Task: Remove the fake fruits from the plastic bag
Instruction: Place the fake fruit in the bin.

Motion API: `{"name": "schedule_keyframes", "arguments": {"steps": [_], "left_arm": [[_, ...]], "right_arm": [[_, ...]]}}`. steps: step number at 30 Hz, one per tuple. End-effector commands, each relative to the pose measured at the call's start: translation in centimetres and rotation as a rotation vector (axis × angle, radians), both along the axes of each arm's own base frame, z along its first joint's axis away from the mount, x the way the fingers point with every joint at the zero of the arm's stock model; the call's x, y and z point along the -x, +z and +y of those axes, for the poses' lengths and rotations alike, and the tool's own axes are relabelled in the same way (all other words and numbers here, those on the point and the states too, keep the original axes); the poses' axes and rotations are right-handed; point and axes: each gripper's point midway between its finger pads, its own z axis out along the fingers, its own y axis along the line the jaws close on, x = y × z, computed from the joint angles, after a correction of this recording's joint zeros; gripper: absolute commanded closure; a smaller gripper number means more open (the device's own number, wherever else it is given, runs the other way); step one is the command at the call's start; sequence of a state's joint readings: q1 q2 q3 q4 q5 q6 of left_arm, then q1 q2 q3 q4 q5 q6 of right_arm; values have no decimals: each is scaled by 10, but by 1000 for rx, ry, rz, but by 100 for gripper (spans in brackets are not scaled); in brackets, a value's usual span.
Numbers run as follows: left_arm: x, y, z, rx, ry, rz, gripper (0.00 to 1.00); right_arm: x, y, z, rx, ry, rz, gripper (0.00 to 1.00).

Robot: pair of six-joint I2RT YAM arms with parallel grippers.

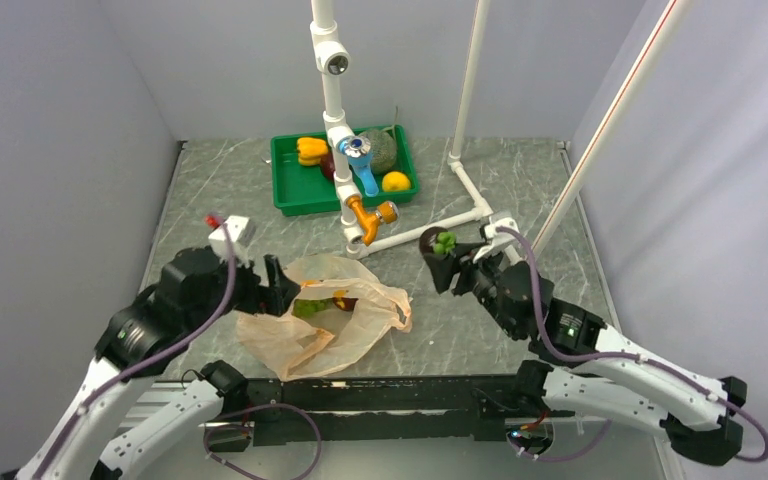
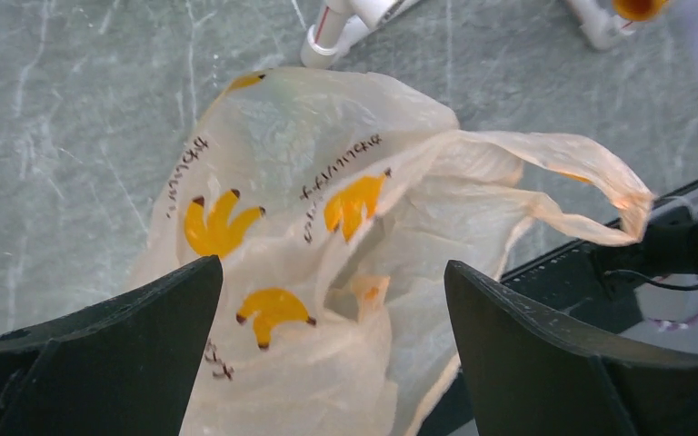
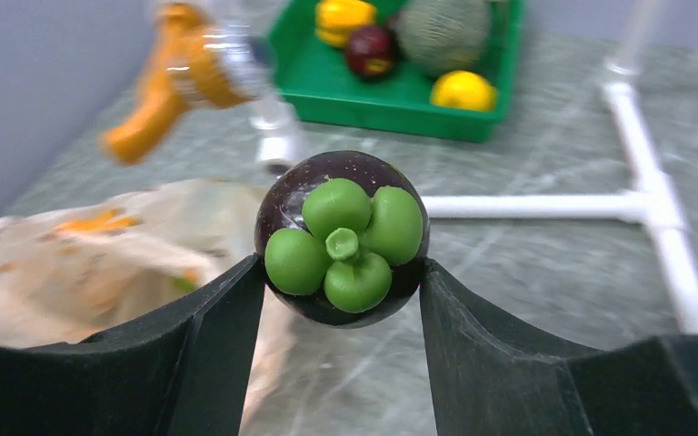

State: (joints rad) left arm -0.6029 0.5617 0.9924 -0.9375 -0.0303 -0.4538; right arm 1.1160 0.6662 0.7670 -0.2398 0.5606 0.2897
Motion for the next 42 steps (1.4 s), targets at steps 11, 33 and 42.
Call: {"name": "schedule_keyframes", "arguments": {"steps": [11,33,42], "left_arm": [[-60,-69,-39,-345,-261,72,1],[-69,-80,-14,-298,-143,-25,64],[-68,-82,-16,-307,-165,-9,85]], "right_arm": [[-158,-50,10,-104,-43,269,100],[-331,-109,90,-80,71,316,94],[-326,-118,78,-26,20,385,16]]}}
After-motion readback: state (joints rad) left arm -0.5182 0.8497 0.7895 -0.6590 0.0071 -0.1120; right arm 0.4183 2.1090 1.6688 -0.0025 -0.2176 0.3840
